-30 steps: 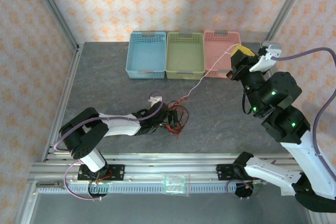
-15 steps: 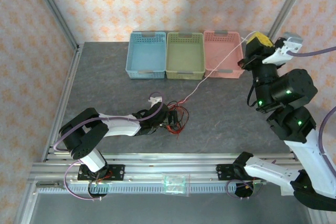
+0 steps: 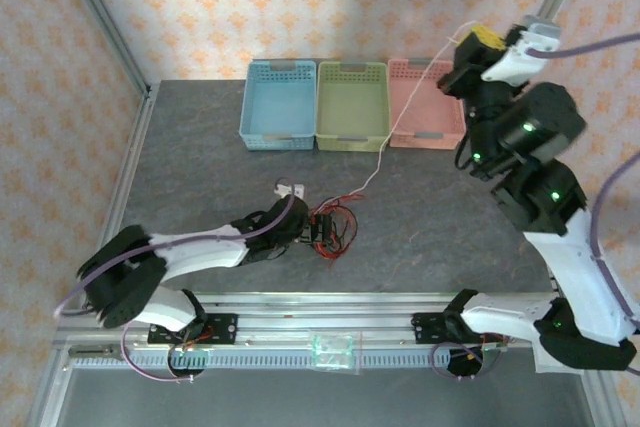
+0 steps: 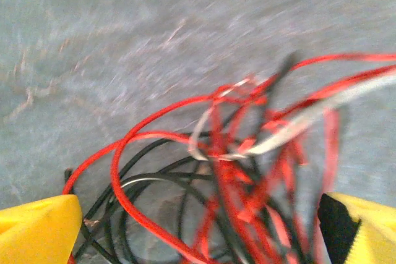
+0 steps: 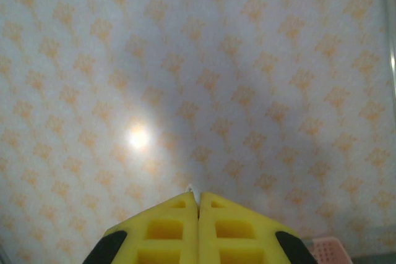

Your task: Untangle the cables

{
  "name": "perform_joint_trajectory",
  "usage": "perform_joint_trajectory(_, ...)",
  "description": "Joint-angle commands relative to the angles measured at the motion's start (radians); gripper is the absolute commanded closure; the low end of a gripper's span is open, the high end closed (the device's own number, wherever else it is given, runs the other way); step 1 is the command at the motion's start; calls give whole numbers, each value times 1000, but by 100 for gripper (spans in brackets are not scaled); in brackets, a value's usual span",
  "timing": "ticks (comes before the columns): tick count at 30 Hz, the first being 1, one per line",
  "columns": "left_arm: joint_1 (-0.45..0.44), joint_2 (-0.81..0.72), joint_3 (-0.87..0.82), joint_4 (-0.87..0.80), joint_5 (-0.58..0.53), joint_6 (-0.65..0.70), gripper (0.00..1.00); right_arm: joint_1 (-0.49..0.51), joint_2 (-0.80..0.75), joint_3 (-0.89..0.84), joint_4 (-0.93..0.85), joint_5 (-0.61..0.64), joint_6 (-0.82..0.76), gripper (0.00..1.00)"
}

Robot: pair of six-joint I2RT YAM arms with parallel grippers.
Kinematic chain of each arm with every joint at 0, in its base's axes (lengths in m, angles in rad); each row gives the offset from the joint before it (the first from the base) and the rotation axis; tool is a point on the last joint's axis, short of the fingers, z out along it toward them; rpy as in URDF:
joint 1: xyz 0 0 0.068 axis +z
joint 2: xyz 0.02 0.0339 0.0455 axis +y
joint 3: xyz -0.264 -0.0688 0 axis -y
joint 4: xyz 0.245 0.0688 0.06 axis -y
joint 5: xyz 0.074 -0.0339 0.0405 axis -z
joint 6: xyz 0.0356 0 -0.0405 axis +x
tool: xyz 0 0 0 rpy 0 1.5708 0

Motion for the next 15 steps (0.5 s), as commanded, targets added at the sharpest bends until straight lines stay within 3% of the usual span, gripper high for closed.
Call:
perform_joint_trajectory(1, 2, -115, 57, -105, 24, 150, 1, -34, 98, 33, -125, -62, 113, 100)
perform_joint_trajectory(6, 12, -200, 135, -250, 19, 210, 1, -83, 188, 62, -139, -195, 205, 100)
perform_joint_trajectory(10, 40, -260, 207, -268, 40, 240, 1, -87, 249, 122, -164, -275, 228, 100)
perform_joint_trajectory(15, 139, -241, 298, -204, 198, 272, 1, -90, 290, 188, -208, -377, 260, 100)
